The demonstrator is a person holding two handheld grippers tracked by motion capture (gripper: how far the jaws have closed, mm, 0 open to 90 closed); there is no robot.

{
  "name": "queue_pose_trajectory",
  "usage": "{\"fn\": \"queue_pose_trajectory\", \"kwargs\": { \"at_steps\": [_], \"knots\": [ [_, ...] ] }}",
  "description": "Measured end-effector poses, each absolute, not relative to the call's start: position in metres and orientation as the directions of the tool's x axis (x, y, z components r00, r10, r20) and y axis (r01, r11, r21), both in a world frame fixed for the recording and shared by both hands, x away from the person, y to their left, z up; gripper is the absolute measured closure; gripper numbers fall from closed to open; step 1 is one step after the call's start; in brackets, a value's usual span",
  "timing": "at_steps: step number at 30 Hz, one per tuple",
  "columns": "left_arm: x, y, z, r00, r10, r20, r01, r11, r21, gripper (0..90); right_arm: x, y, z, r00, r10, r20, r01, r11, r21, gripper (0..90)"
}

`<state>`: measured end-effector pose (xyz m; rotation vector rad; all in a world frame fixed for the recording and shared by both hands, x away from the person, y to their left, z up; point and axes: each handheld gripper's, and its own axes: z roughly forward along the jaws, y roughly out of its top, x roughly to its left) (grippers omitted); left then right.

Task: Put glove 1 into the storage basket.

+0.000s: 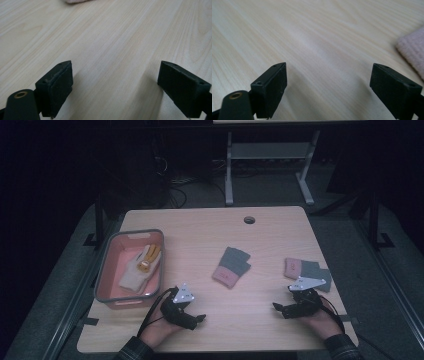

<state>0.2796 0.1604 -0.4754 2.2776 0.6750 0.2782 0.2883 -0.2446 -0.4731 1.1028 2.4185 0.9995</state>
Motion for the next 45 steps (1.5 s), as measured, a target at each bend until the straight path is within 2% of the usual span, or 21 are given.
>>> {"fn": "queue_pose_trajectory", "kwargs": {
  "at_steps": [4, 5, 10, 11, 14, 19, 29, 31, 38, 45],
  "knots": [
    [0.28, 0.161, -0.477, 0.84, 0.543, 0.0, 0.378, -0.584, 0.719, 12.0, 0.293, -0.247, -0.467, -0.634, 0.773, 0.025, 0.564, 0.44, 0.699, 23.3],
    [0.279, 0.162, -0.477, 0.84, 0.542, 0.002, 0.375, -0.584, 0.72, 12.0, 0.296, -0.248, -0.464, -0.628, 0.778, 0.024, 0.564, 0.434, 0.702, 28.5],
    [0.279, 0.163, -0.477, 0.844, 0.537, 0.001, 0.373, -0.588, 0.718, 12.0, 0.314, -0.255, -0.451, -0.568, 0.822, 0.036, 0.588, 0.375, 0.717, 65.2],
    [0.28, 0.163, -0.477, 0.847, 0.532, 0.003, 0.369, -0.591, 0.717, 12.0, 0.318, -0.258, -0.449, -0.544, 0.838, 0.038, 0.602, 0.359, 0.713, 74.9],
    [0.28, 0.163, -0.477, 0.85, 0.527, 0.003, 0.366, -0.593, 0.717, 12.1, 0.33, -0.266, -0.446, -0.503, 0.864, 0.024, 0.616, 0.339, 0.711, 89.5],
    [0.28, 0.162, -0.477, 0.853, 0.522, 0.0, 0.365, -0.595, 0.716, 12.1, 0.353, -0.279, -0.446, -0.457, 0.889, 0.037, 0.633, 0.296, 0.716, 90.0],
    [0.281, 0.162, -0.477, 0.854, 0.52, -0.001, 0.364, -0.596, 0.715, 12.1, 0.386, -0.284, -0.458, -0.414, 0.91, -0.001, 0.649, 0.296, 0.701, 90.0],
    [0.281, 0.162, -0.477, 0.854, 0.52, -0.001, 0.364, -0.596, 0.715, 12.0, 0.389, -0.287, -0.462, -0.413, 0.91, 0.023, 0.654, 0.279, 0.704, 90.0],
    [0.281, 0.162, -0.477, 0.854, 0.52, 0.0, 0.363, -0.597, 0.716, 12.1, 0.383, -0.283, -0.461, -0.477, 0.878, 0.044, 0.646, 0.316, 0.695, 90.0],
    [0.281, 0.162, -0.477, 0.855, 0.519, 0.0, 0.363, -0.597, 0.715, 12.1, 0.371, -0.262, -0.458, -0.584, 0.811, 0.031, 0.611, 0.413, 0.676, 90.0]
  ]
}}
